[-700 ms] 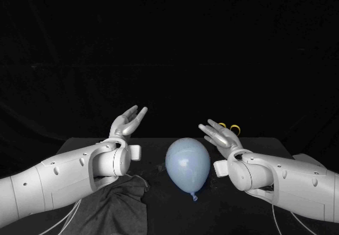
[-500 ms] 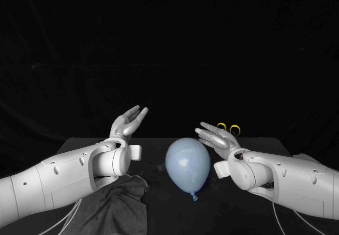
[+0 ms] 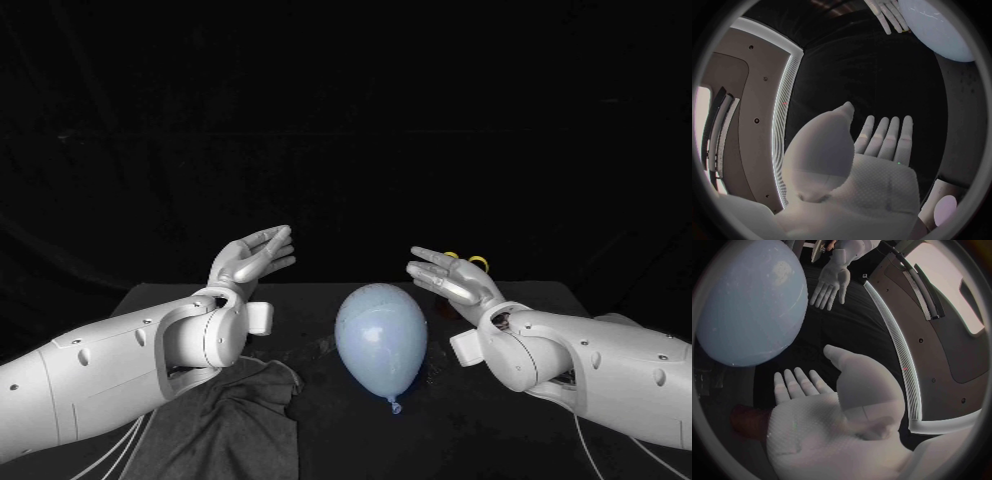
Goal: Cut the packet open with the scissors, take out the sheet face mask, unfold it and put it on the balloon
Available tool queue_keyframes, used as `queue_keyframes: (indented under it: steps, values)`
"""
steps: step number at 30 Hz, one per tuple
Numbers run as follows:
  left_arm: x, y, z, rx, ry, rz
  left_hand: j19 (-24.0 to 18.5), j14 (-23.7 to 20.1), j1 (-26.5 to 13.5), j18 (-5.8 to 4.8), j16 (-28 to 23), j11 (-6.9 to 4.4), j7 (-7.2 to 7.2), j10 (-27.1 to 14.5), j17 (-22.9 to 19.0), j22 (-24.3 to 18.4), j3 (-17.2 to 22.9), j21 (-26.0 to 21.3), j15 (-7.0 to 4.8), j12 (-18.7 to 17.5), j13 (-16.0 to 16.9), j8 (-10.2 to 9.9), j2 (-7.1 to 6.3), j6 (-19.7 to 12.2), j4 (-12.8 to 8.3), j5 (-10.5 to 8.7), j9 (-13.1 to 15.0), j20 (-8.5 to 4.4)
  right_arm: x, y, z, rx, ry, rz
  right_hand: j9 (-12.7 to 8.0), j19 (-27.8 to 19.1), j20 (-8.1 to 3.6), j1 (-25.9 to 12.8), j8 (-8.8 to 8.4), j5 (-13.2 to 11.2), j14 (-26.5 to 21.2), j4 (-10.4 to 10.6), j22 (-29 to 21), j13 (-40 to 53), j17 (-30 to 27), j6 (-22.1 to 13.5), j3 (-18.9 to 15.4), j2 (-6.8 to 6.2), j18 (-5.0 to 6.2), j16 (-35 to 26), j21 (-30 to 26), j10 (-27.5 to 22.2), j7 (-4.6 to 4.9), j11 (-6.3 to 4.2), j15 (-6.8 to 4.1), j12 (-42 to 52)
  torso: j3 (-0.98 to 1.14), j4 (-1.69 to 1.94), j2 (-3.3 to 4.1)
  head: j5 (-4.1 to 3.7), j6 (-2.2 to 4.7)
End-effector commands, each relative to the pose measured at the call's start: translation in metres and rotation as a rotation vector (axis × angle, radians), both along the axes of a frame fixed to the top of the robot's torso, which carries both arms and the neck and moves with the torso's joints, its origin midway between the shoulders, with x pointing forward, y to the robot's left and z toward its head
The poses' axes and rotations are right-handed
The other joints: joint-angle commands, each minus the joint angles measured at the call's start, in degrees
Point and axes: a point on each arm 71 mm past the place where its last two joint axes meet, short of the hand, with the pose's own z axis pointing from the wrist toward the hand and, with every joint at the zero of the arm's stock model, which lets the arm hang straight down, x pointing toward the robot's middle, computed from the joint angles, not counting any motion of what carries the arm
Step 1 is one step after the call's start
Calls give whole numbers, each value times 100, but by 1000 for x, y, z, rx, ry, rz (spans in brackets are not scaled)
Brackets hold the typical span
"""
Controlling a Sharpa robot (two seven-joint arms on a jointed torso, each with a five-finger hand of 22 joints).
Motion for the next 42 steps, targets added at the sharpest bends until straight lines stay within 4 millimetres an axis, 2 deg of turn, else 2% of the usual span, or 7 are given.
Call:
queue_keyframes:
  steps: [1, 11, 21, 30, 37, 39, 42]
  values:
    - [-1, -1, 3, -37, -9, -58, 476, 532, 83, 172, 144, -57, 529, 640, 100, 27, 47, 140, -64, 77, 33, 171, 4, 438, -15, 12, 107, -4, 0, -5, 8, -36, -96, -13, 14, 61, 13, 56, 27, 35, 65, -46, 11, 8, 13, 69, 11, -2, -99, 28, 33, 76, 871, -2, -2, 32, -4, 0, 10, -27, 19]
    - [-5, 10, 3, -53, -2, -95, 1159, 1639, 365, 533, 557, -264, 456, 1634, 326, 13, 190, 361, -339, 134, 52, 375, -130, 1161, -81, 15, 193, -12, 0, -12, 15, -33, -109, -22, 145, 939, 3, 267, 225, -133, 924, -298, 204, 75, 150, 682, 137, -118, -13, 252, 430, 1004, 871, -80, -108, 143, -5, 0, 11, 11, -13]
    - [-16, 26, 7, -34, -21, -179, 1905, 2524, 789, 570, 946, -505, 266, 2384, 623, 74, 541, 673, -646, 177, 50, 443, -406, 1649, -246, 11, 177, -245, 2, -16, 35, -91, -165, 21, 490, 2934, -36, 679, 793, -403, 3320, -807, 550, 147, 481, 2608, 437, -424, 396, 929, 1366, 3189, 729, -352, -506, 369, -4, -11, 25, 93, -98]
    - [-25, 32, 11, -36, -21, -209, 1989, 2592, 814, 562, 961, -529, 245, 2507, 697, 68, 677, 702, -674, 109, 40, 434, -480, 1734, -233, 11, 164, -297, 9, -22, 53, -213, -236, 64, 491, 3652, -324, 688, 805, -451, 4376, -945, 799, 144, 635, 3095, 632, -562, 428, 1183, 1953, 3959, 576, -564, -827, 267, -5, -11, 20, 83, -145]
    - [-27, 27, 11, -45, -18, -230, 1984, 2578, 770, 558, 946, -525, 250, 2522, 713, 57, 696, 691, -668, 78, 38, 421, -503, 1740, -196, 10, 157, -295, 27, -39, 79, -402, -332, 22, 465, 4147, -735, 748, 767, -349, 5419, -1038, 1533, 157, 1066, 3360, 402, -617, 401, 1614, 3183, 4563, 407, -804, -1183, 192, -5, -6, 27, -206, -132]
    - [-28, 24, 11, -47, -17, -236, 1983, 2576, 752, 557, 942, -523, 252, 2526, 721, 53, 702, 687, -666, 64, 37, 415, -514, 1740, -182, 10, 153, -293, 33, -49, 89, -463, -353, -6, 498, 4519, -918, 732, 843, 239, 6134, -1074, 1908, 210, 1429, 3588, 289, -707, 431, 2163, 3823, 4910, 242, -941, -1412, 271, -8, -11, 29, -299, -137]
    - [-29, 22, 10, -51, -21, -237, 1982, 2576, 745, 557, 941, -521, 257, 2526, 724, 51, 704, 685, -665, 58, 37, 413, -520, 1740, -177, 10, 152, -292, 44, -64, 102, -546, -362, -42, 486, 4444, -1006, 628, 757, 282, 6325, -1070, 2329, 209, 1952, 3634, 334, -791, 418, 2635, 4423, 5018, 218, -1014, -1476, 152, -6, -23, 22, -354, -158]
